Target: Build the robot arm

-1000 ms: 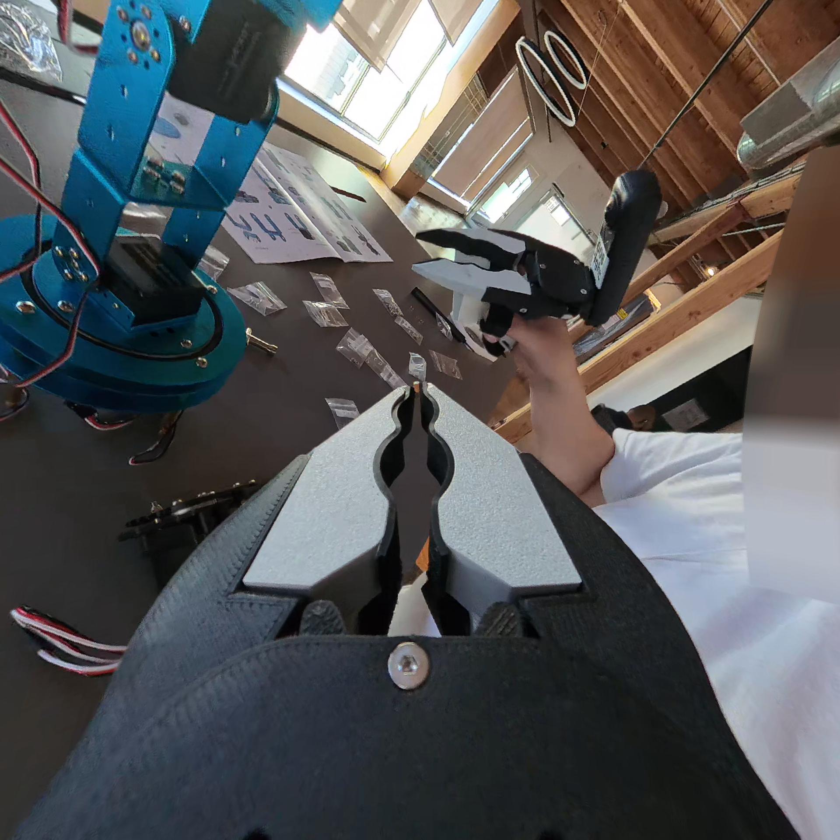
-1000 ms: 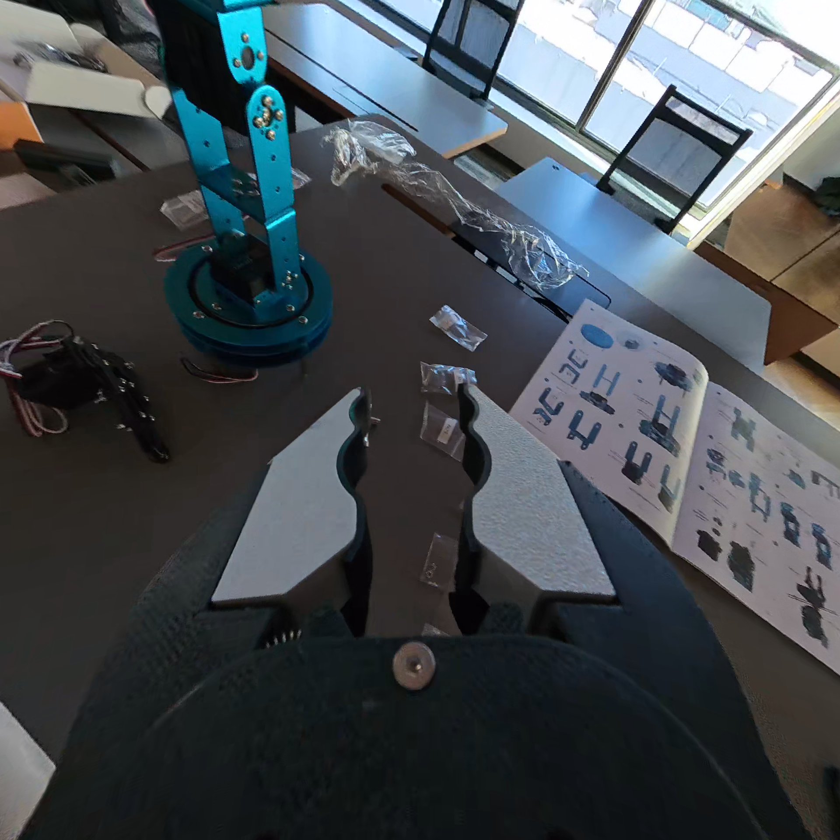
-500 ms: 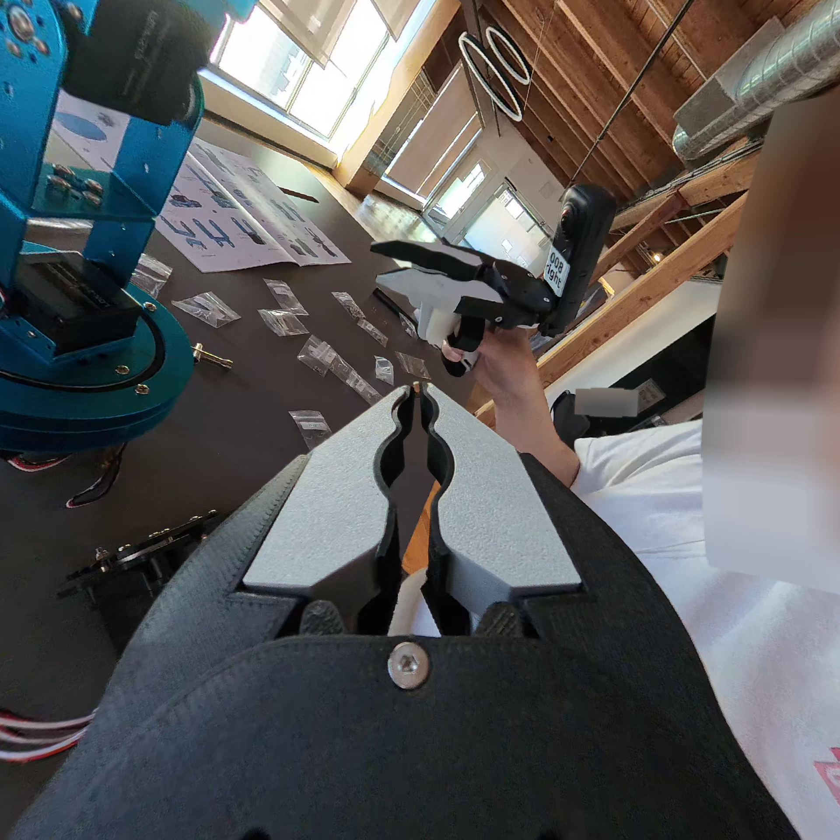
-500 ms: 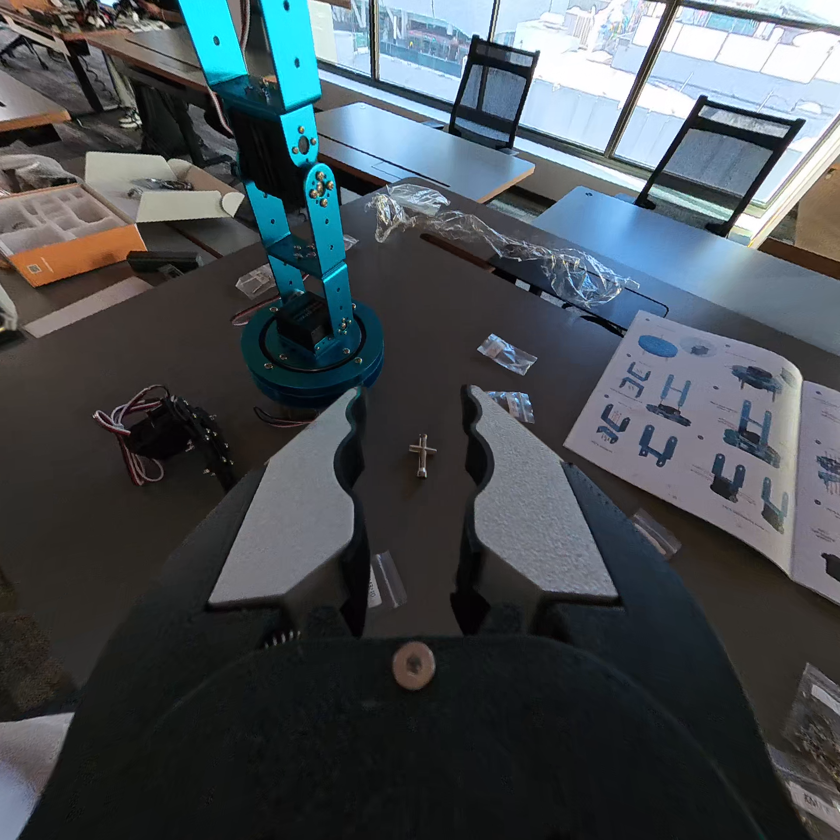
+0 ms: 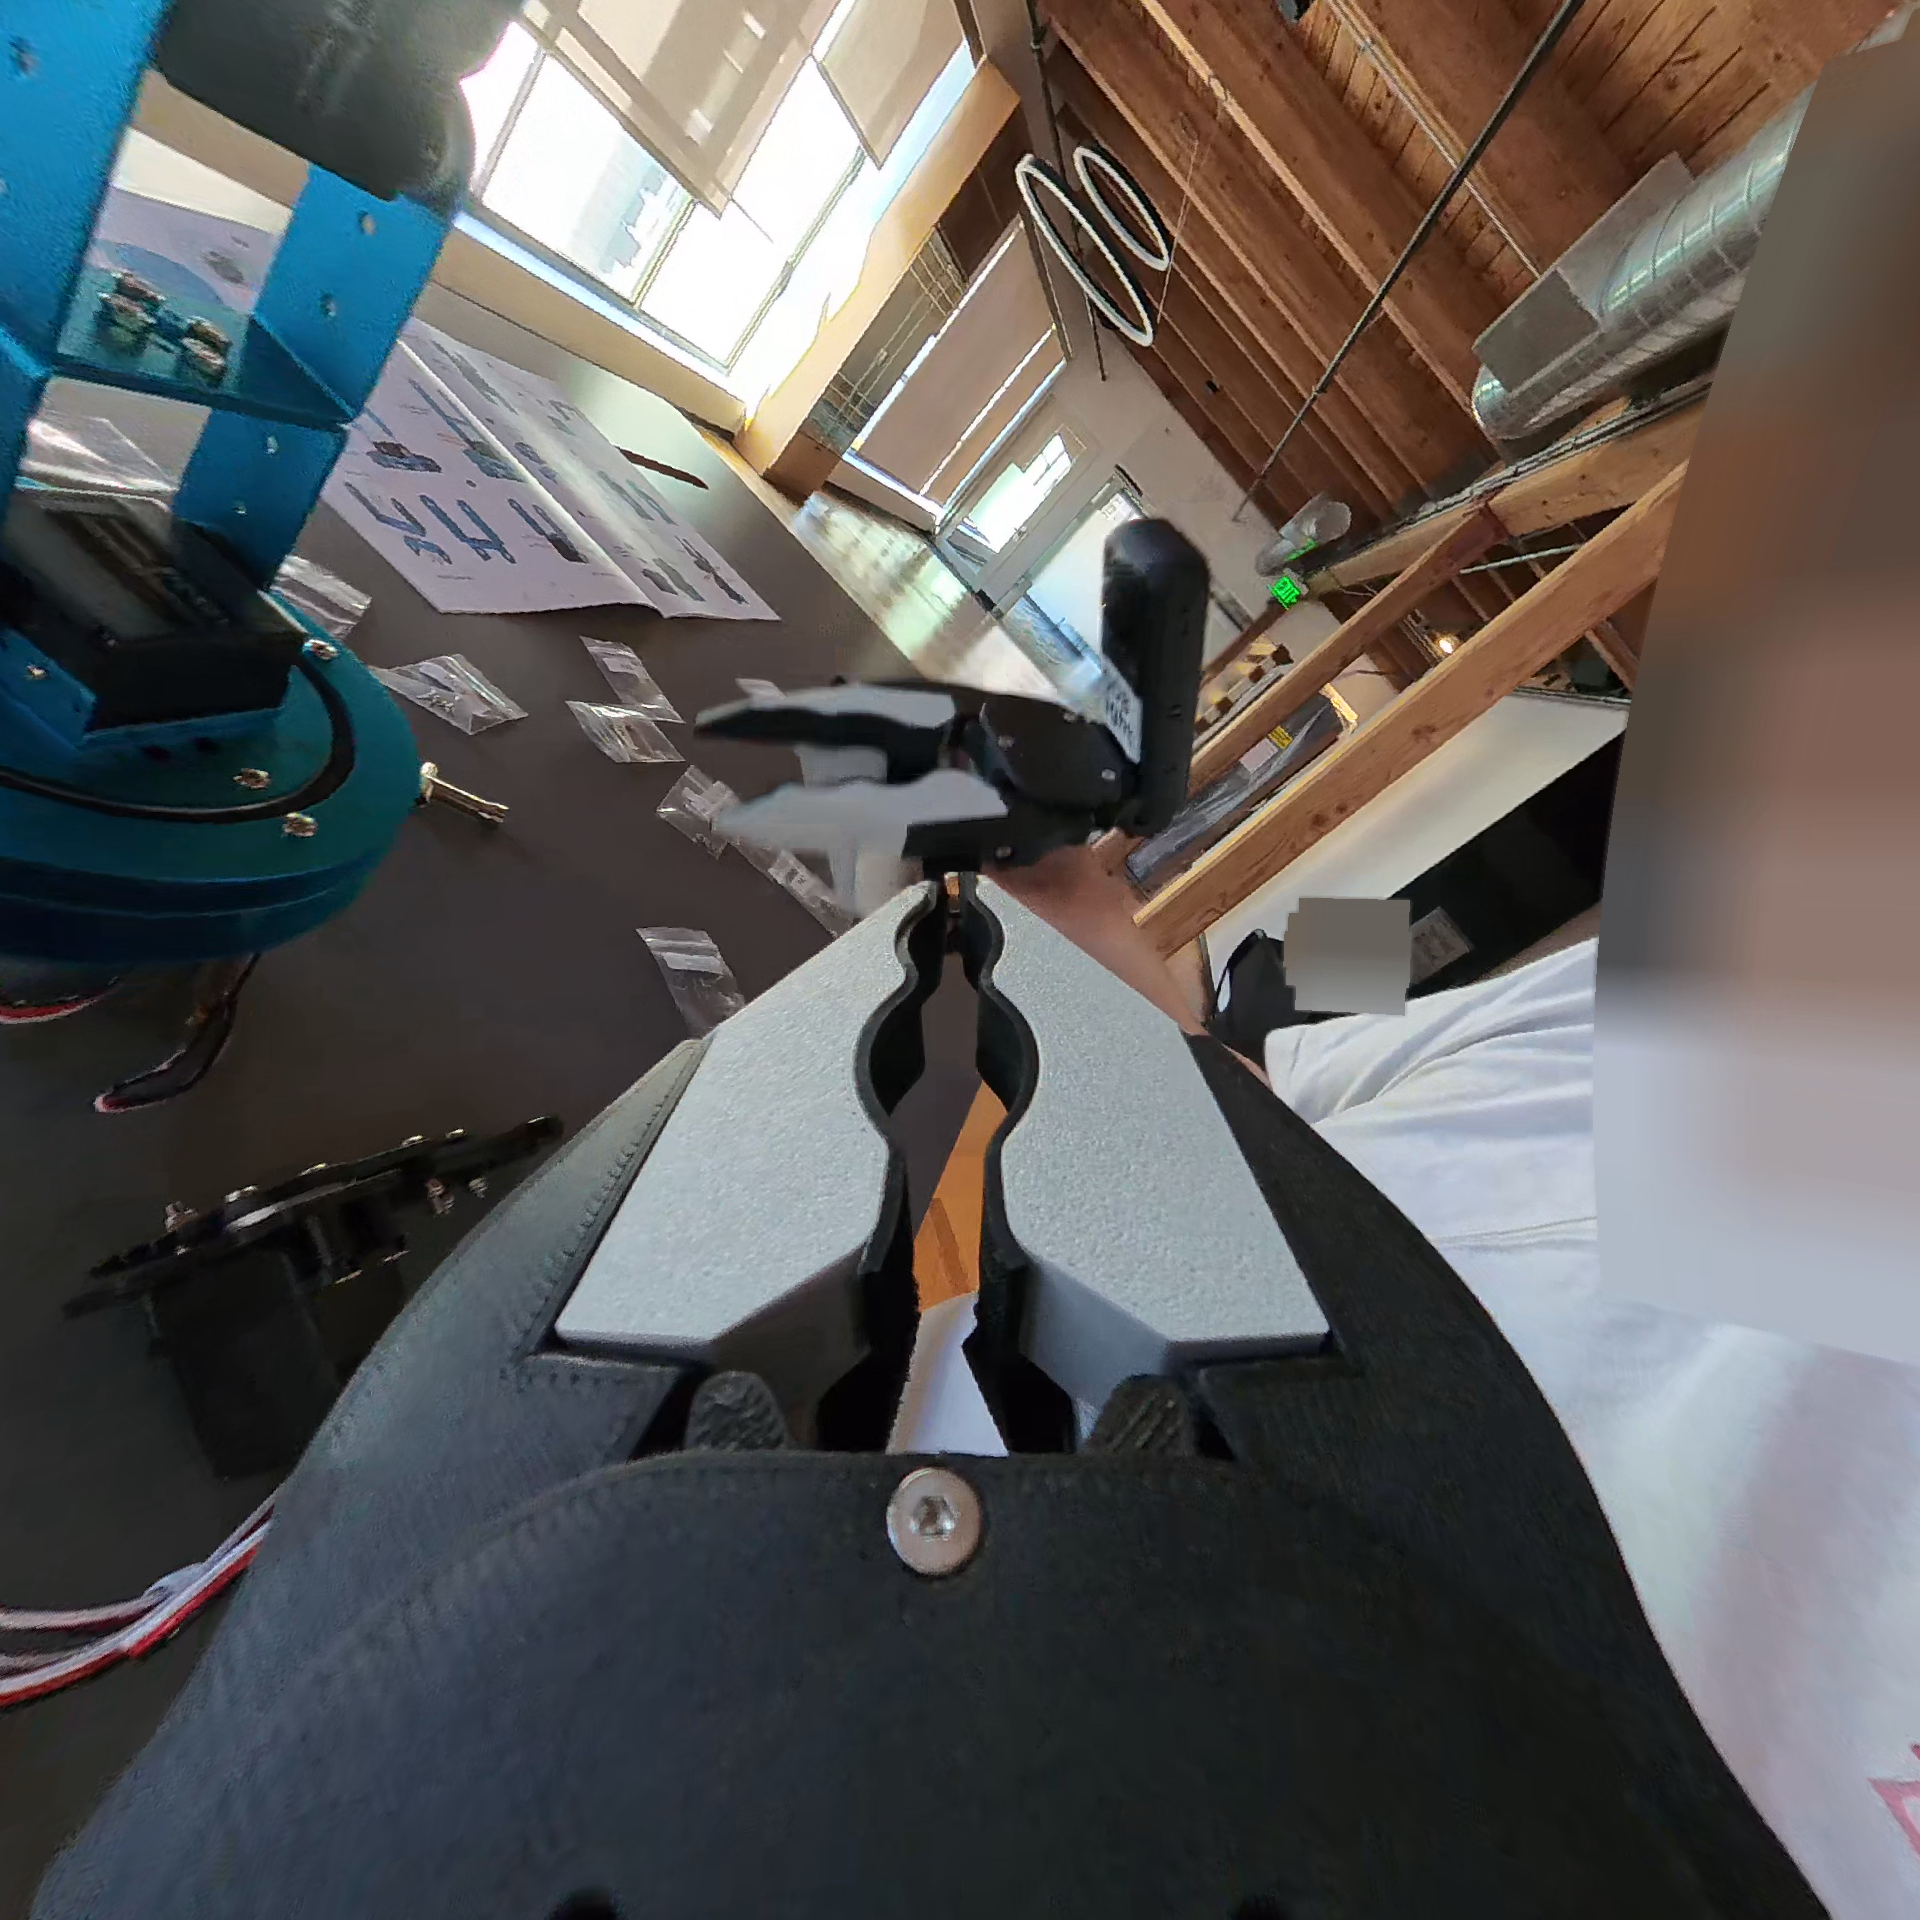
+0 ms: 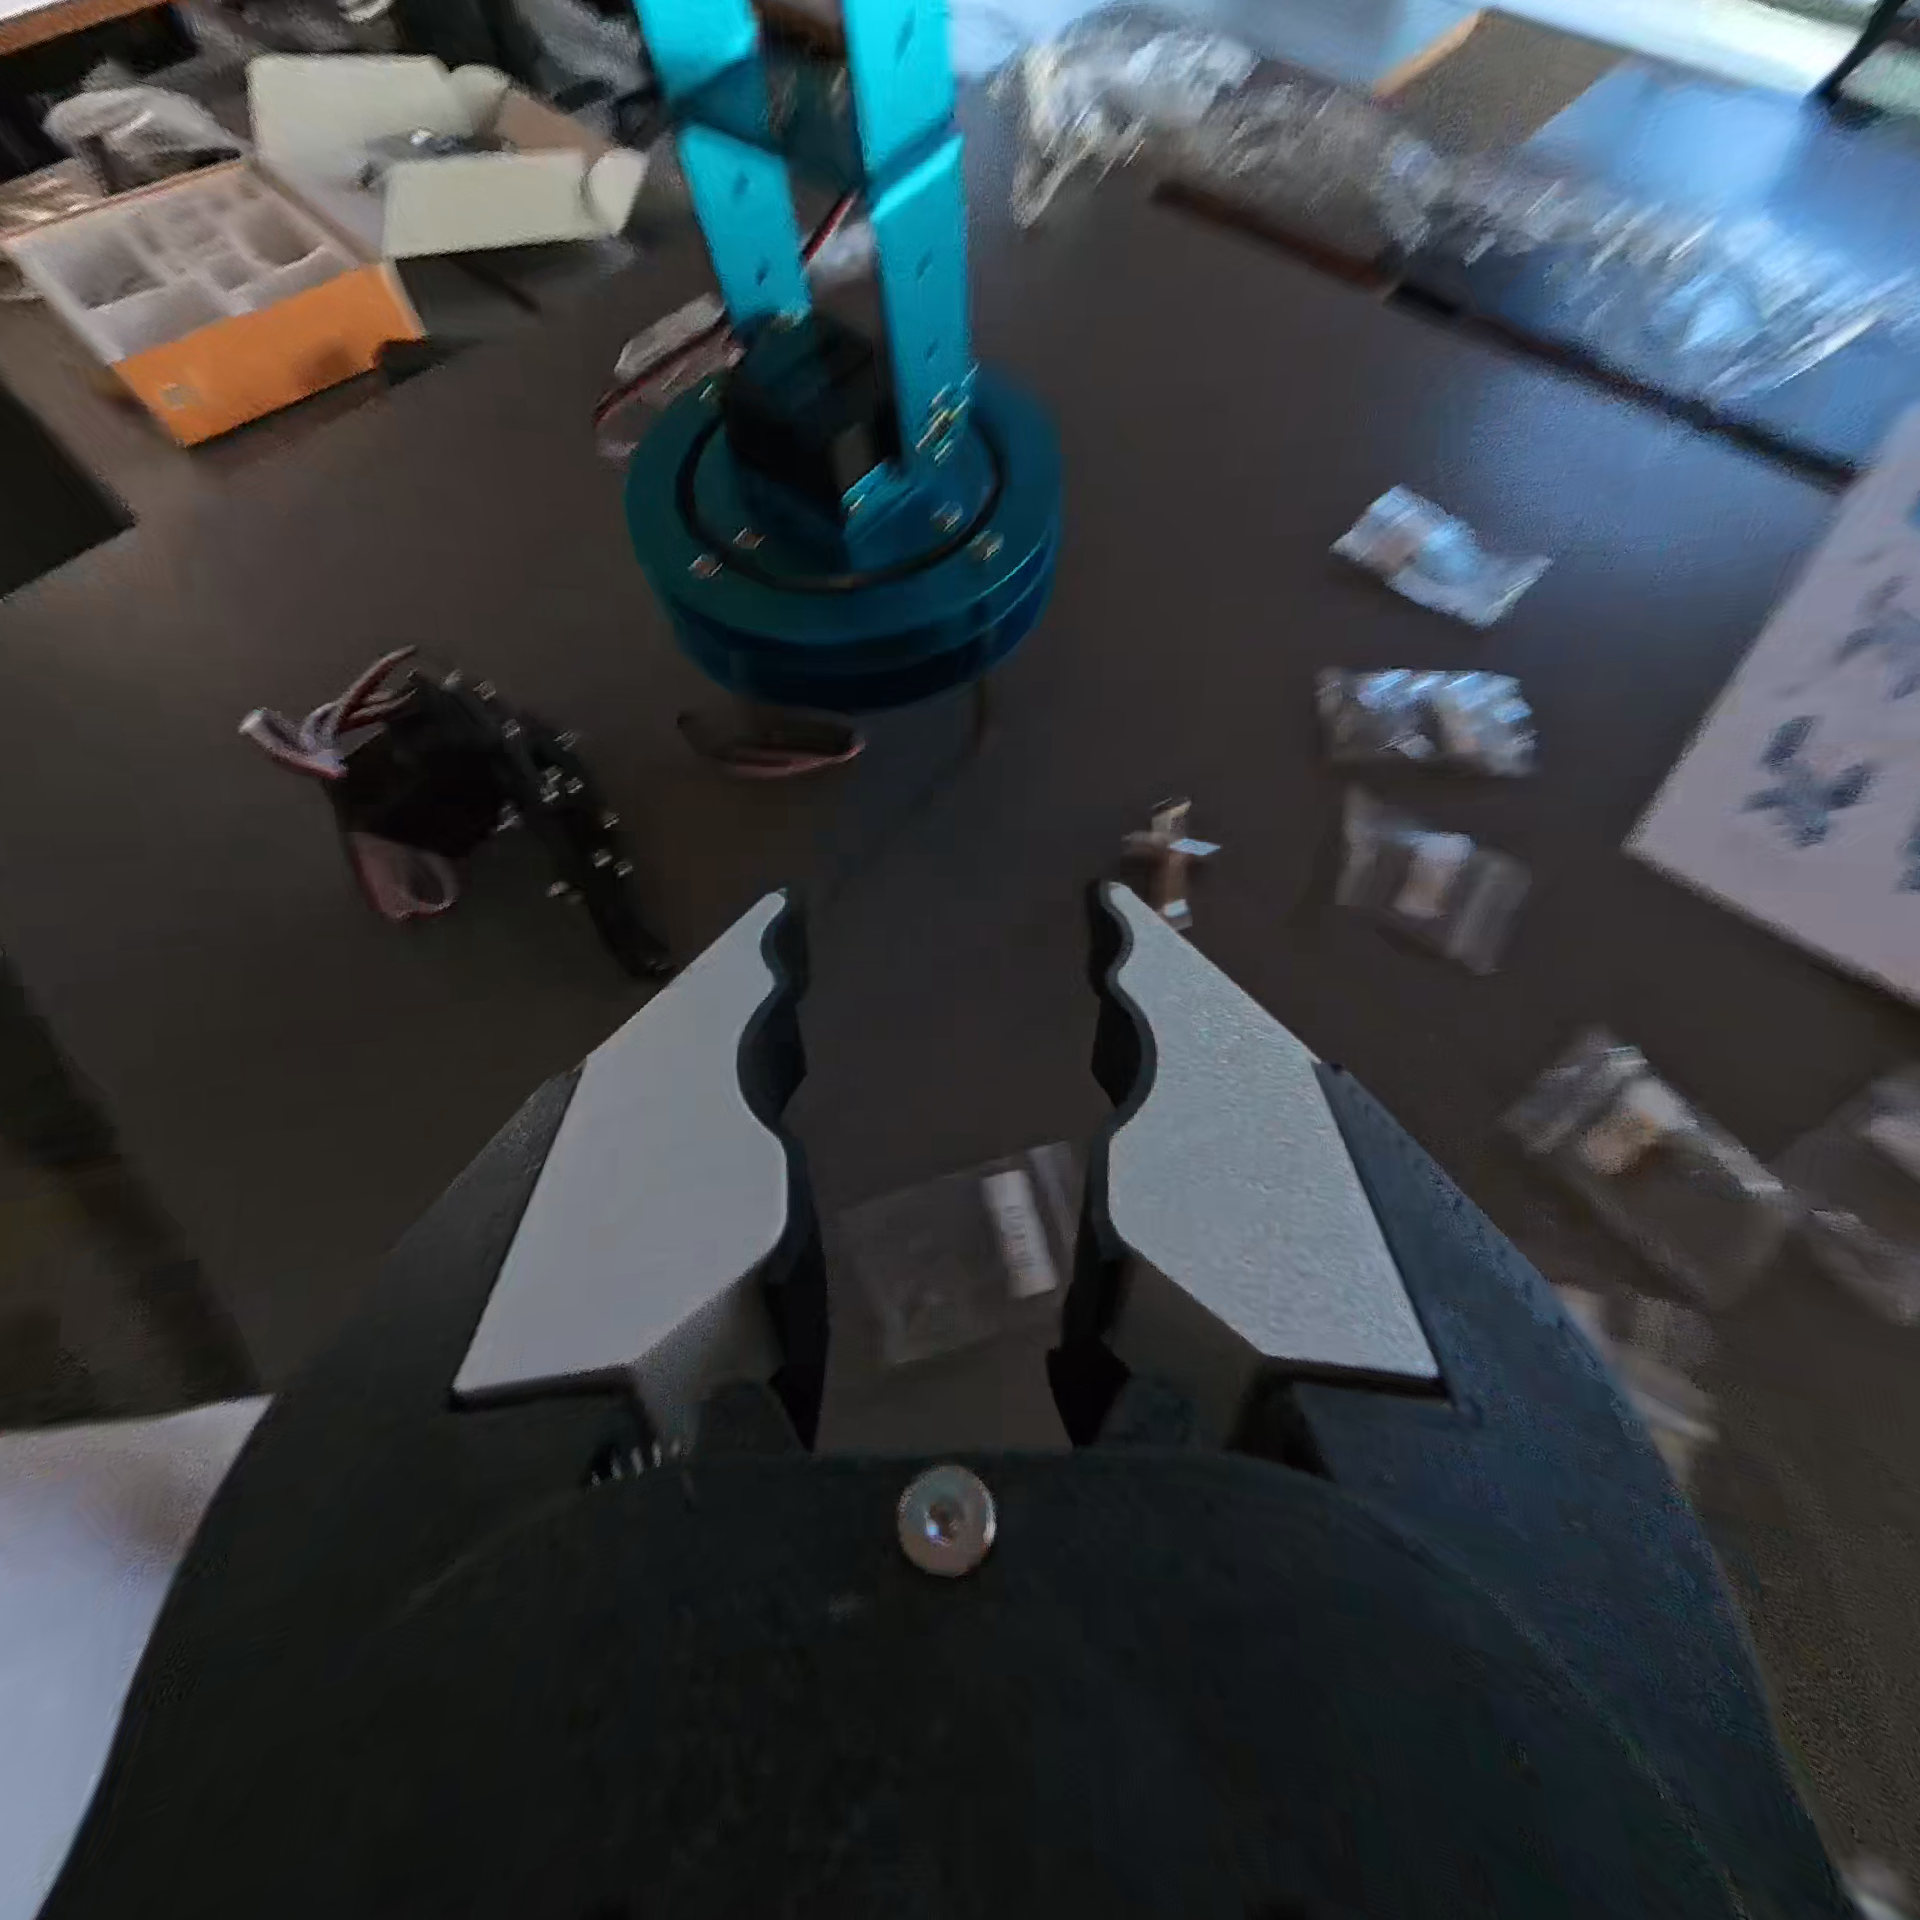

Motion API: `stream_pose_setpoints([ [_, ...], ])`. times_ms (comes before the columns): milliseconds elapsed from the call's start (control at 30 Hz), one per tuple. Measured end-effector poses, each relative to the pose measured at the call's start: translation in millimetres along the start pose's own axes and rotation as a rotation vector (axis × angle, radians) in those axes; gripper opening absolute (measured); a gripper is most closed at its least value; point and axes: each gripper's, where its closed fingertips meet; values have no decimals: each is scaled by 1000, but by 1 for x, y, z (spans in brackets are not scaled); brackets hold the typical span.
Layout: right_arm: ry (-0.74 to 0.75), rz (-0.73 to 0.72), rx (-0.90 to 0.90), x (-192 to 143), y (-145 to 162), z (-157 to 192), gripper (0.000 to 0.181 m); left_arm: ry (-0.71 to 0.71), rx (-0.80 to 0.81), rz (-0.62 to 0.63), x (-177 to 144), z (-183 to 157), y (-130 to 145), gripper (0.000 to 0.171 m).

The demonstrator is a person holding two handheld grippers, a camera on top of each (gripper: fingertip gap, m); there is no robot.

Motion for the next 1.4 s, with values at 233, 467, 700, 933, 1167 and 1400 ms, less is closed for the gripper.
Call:
stream_pose_setpoints([
  [233,-69,-18,-67,30,41,50,63,-38,51,-26,-8,-4,-14,1],
  [467,24,123,-31,41,76,32,77,-50,66,-43,-13,-10,-19,1],
  [700,150,142,16,32,82,6,116,-50,58,-31,-13,-14,-16,1],
  [933,156,151,47,31,84,3,122,-59,56,-9,-13,-19,-15,1],
  [1167,156,152,46,31,84,3,121,-69,67,42,-1,-22,-14,1],
  [1400,156,152,46,31,84,3,121,-52,79,93,15,-29,-7,1],
])
Point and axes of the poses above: each gripper's, where its closed fingertips meet, x out along the fingers, y out of its underside, z = x × y across the jaws, and after that the axes turned 12 degrees about -z, right-handed
